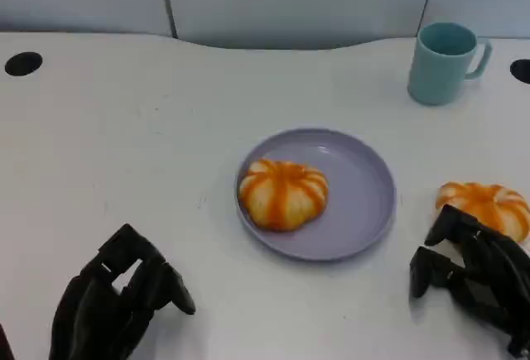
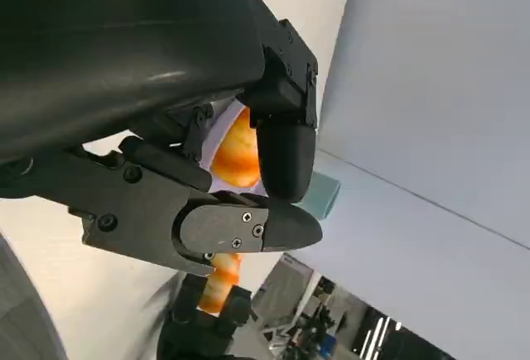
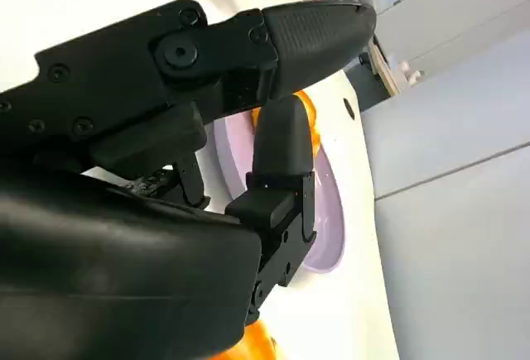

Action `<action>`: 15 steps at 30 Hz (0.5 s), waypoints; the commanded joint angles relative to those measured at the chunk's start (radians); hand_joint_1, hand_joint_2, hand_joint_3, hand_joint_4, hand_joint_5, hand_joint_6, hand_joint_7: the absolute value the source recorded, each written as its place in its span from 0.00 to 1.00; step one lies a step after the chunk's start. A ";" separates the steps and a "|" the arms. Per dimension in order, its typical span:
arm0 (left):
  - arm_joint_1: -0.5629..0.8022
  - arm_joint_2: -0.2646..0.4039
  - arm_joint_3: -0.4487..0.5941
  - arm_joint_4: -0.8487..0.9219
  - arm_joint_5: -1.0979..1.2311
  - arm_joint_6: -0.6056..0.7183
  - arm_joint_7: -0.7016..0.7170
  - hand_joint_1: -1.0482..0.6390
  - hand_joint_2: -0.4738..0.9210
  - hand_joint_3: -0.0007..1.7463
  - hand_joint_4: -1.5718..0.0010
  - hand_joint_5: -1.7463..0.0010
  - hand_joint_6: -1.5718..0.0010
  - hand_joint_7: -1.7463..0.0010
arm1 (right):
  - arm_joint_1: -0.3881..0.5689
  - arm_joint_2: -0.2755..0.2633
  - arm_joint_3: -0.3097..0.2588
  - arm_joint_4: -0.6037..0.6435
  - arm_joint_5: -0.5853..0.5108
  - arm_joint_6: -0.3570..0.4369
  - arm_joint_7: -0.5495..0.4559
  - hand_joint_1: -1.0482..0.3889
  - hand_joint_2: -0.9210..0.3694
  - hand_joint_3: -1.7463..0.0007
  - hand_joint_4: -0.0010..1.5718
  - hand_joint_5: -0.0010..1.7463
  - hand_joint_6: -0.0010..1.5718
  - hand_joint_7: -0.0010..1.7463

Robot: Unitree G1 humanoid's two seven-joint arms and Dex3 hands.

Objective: Grasp the bread from the table and place it into the plate.

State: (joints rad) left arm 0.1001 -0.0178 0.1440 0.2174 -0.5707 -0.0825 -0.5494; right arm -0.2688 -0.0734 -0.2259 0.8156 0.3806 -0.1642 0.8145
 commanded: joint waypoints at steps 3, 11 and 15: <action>-0.006 -0.001 0.020 0.009 0.011 -0.021 -0.022 0.29 1.00 0.20 0.53 0.00 0.68 0.00 | 0.024 -0.012 -0.006 0.005 -0.002 0.014 -0.012 0.34 0.00 0.86 0.41 1.00 0.35 0.85; 0.007 0.011 0.029 0.004 0.008 0.046 -0.018 0.28 1.00 0.15 0.50 0.00 0.65 0.00 | 0.068 -0.002 0.008 -0.049 -0.003 0.030 -0.015 0.35 0.00 0.86 0.42 1.00 0.35 0.86; 0.015 0.015 0.026 0.002 0.024 0.043 -0.029 0.27 1.00 0.15 0.51 0.00 0.67 0.00 | 0.077 -0.003 0.010 -0.051 -0.006 0.026 -0.011 0.34 0.00 0.87 0.42 1.00 0.35 0.88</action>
State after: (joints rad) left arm 0.0990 -0.0203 0.1664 0.2250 -0.5606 -0.0380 -0.5629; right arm -0.2241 -0.0717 -0.2210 0.7546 0.3806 -0.1502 0.8068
